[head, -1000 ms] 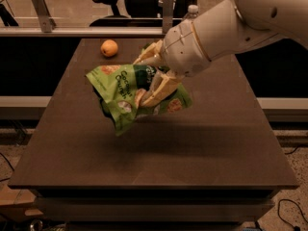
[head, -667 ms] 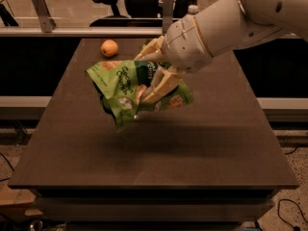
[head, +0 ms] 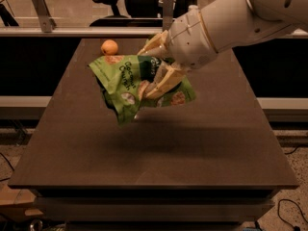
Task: Pick green rice chip bag
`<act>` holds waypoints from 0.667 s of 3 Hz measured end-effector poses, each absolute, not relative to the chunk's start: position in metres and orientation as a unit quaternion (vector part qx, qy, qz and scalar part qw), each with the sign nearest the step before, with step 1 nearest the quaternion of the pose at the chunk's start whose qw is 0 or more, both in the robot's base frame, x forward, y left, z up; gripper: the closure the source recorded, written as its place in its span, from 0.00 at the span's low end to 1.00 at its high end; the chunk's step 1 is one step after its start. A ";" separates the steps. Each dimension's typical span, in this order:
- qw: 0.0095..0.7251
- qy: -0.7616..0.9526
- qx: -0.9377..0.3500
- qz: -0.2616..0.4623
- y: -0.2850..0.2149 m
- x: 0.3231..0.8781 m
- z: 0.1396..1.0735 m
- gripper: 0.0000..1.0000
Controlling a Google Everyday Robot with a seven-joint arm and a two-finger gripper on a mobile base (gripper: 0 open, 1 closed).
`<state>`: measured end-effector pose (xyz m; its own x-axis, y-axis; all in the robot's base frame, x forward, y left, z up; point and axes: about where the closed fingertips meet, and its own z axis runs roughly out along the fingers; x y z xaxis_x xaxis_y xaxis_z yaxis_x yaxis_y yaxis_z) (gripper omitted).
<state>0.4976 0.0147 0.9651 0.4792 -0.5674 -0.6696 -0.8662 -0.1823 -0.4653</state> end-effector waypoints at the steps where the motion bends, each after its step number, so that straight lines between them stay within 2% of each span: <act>1: 0.436 0.477 -0.744 0.170 0.009 0.498 0.972 1.00; 2: 0.454 0.473 -0.738 0.159 -0.001 0.496 0.983 1.00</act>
Offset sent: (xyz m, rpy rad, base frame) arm 0.0030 -0.0234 0.0155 0.0558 -0.0569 -0.0434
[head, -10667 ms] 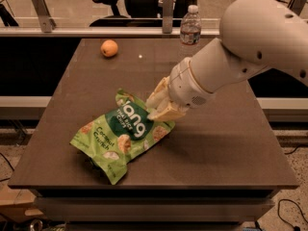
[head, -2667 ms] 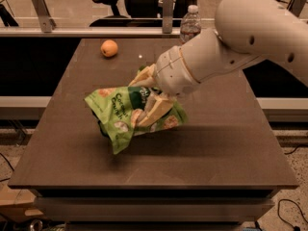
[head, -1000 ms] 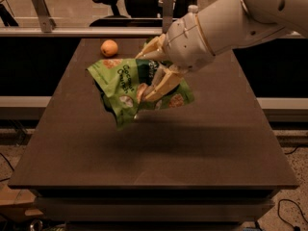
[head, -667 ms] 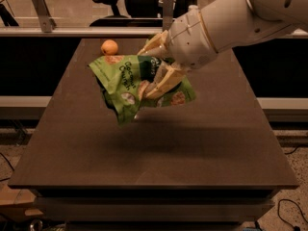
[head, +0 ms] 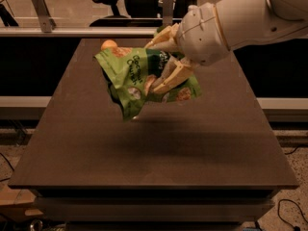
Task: Pick green rice chip bag
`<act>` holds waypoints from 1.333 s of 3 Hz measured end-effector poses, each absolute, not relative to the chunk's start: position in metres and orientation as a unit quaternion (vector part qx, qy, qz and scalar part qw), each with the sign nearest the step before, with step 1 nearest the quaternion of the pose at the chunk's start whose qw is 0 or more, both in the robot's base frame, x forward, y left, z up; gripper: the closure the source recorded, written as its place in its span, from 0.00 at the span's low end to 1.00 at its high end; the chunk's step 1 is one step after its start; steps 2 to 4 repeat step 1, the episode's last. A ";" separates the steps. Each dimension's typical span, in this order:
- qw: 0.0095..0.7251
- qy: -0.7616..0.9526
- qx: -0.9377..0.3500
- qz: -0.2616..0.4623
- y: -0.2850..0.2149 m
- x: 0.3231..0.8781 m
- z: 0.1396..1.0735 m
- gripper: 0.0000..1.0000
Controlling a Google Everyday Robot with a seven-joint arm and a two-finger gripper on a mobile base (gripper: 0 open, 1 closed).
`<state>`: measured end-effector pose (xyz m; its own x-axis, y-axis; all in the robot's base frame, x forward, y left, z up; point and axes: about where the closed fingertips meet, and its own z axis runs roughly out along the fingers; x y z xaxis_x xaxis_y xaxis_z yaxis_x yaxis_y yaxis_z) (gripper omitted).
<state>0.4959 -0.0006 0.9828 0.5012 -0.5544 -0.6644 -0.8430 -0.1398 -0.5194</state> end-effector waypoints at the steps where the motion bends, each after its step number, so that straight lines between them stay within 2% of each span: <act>1: 0.454 0.472 -0.739 0.157 0.000 0.495 0.985 1.00; 4: 0.454 0.472 -0.739 0.157 0.000 0.495 0.985 1.00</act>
Offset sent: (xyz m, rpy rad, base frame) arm 0.0000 0.0000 0.0000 0.0000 0.0000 0.0000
